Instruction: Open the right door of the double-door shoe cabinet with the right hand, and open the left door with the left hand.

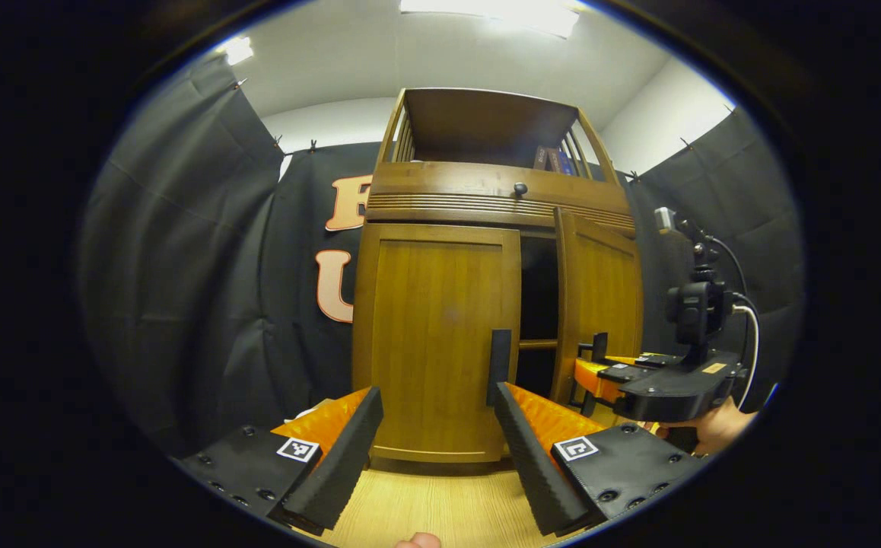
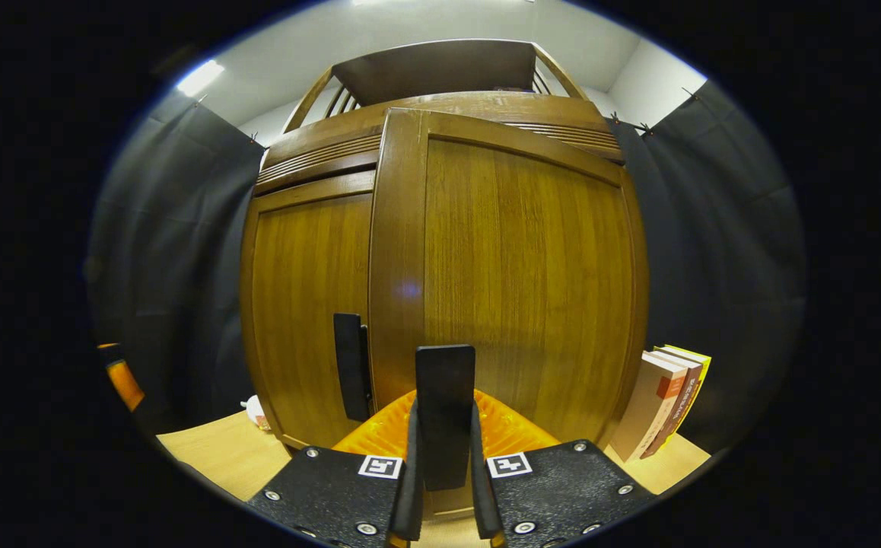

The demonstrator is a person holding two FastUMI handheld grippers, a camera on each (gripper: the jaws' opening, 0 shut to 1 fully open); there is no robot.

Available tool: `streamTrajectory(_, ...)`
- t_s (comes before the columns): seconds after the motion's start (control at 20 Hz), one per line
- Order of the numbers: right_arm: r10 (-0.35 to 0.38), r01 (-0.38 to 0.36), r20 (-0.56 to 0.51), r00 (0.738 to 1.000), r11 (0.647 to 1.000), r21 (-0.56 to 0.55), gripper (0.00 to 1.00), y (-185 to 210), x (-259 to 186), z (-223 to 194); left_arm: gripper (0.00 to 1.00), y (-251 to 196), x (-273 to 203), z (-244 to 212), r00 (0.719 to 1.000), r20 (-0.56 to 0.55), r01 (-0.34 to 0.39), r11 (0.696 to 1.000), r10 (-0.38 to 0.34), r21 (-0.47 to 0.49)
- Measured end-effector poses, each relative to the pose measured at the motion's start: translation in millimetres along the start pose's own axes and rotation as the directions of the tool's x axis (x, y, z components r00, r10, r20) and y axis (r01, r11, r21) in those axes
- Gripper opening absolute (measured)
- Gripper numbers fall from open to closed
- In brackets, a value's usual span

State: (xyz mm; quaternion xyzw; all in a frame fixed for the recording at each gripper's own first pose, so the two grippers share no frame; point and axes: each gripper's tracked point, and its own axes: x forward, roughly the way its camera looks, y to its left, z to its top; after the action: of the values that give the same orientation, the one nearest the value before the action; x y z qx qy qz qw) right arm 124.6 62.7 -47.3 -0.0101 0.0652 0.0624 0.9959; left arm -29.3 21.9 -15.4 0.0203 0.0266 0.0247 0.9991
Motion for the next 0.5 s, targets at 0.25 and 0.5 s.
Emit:
streamTrajectory(0.25,-0.01,0.01,-0.015,1.0,1.0,0.0,0.31,-20.2,-42.9,2.0,0.96,-10.0,4.7,3.3,1.0,0.008,0.015,1.0,-0.015,-0.004)
streamTrajectory(0.5,-0.072,0.073,-0.03,0.997,0.997,0.017,0.24,-55.1,-84.8,0.6,0.93,-20.3,9.8,-2.8,1.0,-0.005,0.026,1.0,-0.026,-0.011)
